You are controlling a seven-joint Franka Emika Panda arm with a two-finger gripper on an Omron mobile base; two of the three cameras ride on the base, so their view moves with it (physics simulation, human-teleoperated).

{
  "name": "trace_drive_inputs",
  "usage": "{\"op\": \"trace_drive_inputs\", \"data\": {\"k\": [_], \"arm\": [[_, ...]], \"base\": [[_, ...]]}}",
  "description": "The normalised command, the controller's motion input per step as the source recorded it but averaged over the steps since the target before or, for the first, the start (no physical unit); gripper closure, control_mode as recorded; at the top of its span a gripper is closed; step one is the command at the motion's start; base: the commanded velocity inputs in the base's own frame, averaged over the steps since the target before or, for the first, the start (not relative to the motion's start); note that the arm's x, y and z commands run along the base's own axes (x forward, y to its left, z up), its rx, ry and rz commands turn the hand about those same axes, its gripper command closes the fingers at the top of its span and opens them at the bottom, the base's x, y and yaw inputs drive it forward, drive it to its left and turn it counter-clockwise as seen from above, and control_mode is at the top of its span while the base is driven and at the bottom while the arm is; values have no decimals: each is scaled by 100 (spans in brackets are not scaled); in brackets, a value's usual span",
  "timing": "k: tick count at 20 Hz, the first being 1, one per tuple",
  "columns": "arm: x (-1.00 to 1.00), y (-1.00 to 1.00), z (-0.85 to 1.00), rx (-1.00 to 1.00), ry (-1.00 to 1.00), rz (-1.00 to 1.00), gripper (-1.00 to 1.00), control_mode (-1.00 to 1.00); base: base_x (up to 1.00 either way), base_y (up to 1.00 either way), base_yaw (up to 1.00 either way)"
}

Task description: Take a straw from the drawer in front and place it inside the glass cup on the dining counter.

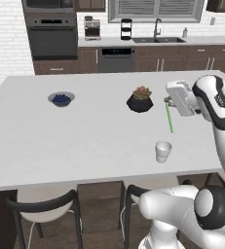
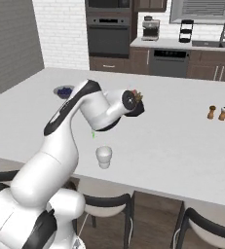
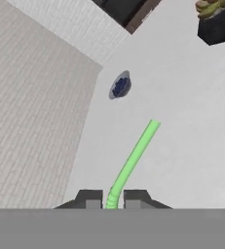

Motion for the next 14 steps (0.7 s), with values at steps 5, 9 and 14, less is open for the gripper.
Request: {"op": "trace_drive_inputs", "data": {"k": [5, 9, 14], "arm": [[7, -22, -29, 14, 1, 6, 100, -100], [0, -18, -32, 7, 0, 4, 100, -100], [0, -14, -29, 7, 0, 3, 100, -100]], "base": [[0, 0, 0], [0, 0, 0], [0, 0, 0]]}}
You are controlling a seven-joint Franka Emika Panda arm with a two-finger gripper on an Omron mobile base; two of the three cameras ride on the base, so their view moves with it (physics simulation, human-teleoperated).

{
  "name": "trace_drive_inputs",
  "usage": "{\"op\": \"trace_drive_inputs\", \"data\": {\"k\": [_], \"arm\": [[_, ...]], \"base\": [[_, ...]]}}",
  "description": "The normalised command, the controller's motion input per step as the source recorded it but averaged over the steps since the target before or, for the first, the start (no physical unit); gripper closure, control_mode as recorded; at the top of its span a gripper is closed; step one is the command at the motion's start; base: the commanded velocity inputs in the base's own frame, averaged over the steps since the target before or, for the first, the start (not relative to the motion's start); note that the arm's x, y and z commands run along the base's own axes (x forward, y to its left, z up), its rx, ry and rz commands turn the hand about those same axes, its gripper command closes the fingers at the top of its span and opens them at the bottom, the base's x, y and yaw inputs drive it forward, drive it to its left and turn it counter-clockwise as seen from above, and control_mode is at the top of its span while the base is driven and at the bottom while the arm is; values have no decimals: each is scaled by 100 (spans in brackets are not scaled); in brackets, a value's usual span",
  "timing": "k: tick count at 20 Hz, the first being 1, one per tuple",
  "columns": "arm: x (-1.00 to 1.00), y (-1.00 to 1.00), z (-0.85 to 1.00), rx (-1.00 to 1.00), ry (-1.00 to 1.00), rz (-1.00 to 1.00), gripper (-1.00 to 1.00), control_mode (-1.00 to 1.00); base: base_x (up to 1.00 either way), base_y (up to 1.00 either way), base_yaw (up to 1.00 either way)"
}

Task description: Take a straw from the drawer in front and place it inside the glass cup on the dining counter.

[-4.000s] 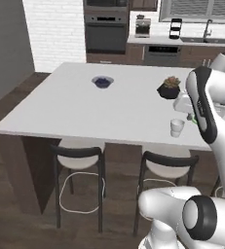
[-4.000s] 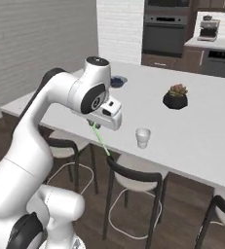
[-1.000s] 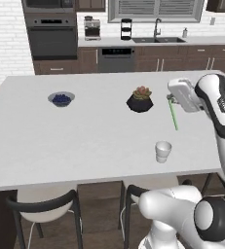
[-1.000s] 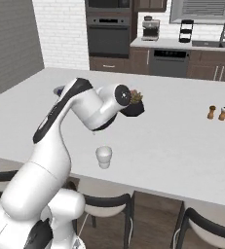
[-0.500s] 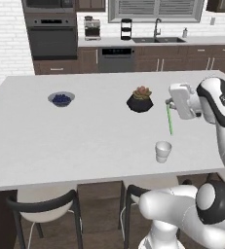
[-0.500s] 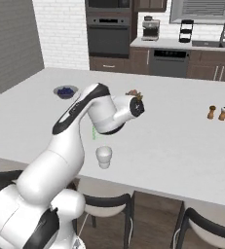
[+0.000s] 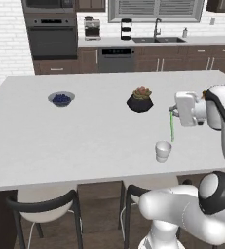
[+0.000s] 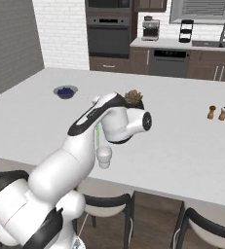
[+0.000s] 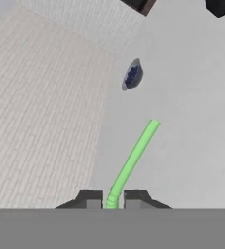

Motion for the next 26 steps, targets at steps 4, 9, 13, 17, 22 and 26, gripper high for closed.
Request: {"op": "trace_drive_inputs", "data": {"k": [4, 9, 13, 17, 22, 26], "arm": [[4, 0, -21, 11, 0, 3, 100, -100], [15, 0, -25, 10, 0, 2, 100, -100], [18, -4, -28, 3, 0, 0, 100, -100], [25, -7, -22, 0, -1, 0, 100, -100], [29, -9, -19, 0, -2, 0, 100, -100], [24, -13, -24, 0, -2, 0, 100, -100]], "base": [[0, 0, 0], [0, 0, 0], [0, 0, 0], [0, 0, 0], [0, 0, 0], [0, 0, 0]]}}
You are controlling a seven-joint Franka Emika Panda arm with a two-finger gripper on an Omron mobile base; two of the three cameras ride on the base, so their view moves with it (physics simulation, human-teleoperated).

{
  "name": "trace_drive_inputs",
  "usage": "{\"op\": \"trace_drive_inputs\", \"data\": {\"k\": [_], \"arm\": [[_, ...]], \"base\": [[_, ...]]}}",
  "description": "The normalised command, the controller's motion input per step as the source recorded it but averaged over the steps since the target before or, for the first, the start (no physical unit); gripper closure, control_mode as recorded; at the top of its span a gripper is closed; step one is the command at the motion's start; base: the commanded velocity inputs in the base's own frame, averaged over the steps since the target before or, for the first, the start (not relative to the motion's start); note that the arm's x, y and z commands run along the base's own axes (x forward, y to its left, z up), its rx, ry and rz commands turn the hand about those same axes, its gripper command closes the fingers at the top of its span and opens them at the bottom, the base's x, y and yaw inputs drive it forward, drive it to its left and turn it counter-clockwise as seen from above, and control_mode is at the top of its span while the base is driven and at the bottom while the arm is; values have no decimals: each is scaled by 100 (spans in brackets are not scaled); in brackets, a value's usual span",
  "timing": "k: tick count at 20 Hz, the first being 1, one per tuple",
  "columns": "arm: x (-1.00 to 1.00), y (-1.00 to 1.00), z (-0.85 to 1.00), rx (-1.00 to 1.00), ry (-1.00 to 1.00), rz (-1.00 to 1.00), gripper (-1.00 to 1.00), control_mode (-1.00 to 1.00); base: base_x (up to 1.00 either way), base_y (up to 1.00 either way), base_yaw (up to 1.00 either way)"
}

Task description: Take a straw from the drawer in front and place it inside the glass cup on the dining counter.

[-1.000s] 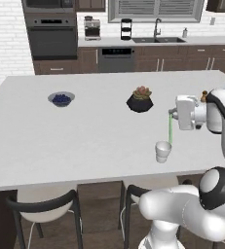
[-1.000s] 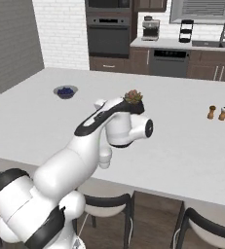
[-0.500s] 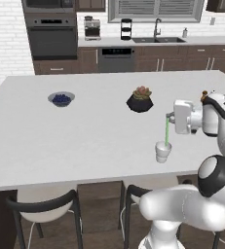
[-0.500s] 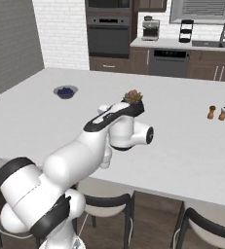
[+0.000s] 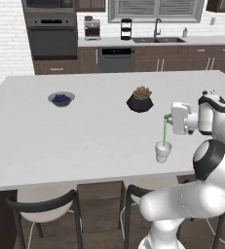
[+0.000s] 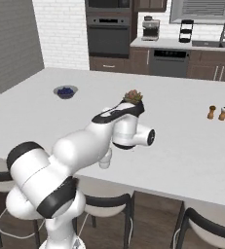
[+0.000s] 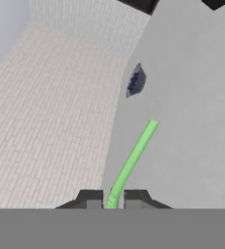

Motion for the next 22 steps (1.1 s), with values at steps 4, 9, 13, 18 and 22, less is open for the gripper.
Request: {"op": "trace_drive_inputs", "data": {"k": [4, 9, 13, 18, 22], "arm": [[16, -17, -22, 0, -1, 0, 100, -100], [21, -12, -14, 0, -2, 0, 100, -100], [12, -4, -19, 0, -1, 0, 100, -100], [6, 0, -23, 0, 0, 0, 100, -100], [25, 0, -14, 0, 0, 0, 100, -100]], "base": [[0, 0, 0], [0, 0, 0], [0, 0, 0], [0, 0, 0], [0, 0, 0]]}}
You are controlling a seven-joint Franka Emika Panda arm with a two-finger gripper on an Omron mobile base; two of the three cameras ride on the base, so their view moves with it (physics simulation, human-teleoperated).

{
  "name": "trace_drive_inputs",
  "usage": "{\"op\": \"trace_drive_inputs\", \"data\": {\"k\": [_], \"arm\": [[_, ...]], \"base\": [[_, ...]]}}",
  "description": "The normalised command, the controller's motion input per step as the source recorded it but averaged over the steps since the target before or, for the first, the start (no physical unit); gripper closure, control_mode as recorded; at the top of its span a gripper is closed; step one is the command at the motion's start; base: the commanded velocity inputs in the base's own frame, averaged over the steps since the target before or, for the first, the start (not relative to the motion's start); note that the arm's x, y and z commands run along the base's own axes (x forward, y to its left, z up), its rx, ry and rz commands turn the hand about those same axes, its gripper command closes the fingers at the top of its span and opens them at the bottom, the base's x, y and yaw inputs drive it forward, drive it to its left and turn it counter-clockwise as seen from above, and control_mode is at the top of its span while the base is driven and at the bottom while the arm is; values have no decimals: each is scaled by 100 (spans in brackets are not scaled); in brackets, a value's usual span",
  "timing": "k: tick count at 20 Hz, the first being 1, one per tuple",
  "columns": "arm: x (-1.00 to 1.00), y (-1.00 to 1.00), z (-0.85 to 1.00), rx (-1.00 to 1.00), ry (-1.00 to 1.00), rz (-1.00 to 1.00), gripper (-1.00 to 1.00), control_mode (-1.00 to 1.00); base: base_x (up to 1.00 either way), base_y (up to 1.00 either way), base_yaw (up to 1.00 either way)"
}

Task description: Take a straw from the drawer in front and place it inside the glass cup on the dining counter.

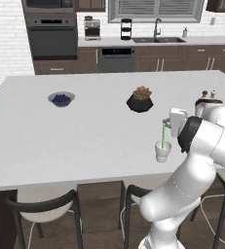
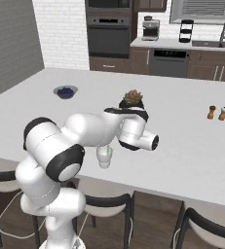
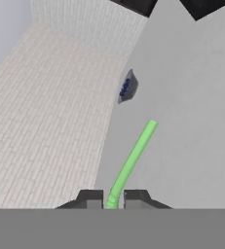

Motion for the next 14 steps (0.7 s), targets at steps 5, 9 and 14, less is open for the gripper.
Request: {"op": "trace_drive_inputs", "data": {"k": [5, 9, 14], "arm": [[26, 0, -12, 0, -2, 0, 100, -100], [8, 0, -22, 0, 0, 0, 100, -100], [-33, -1, -13, 0, 0, 0, 100, -100]], "base": [[0, 0, 0], [0, 0, 0], [0, 0, 0]]}}
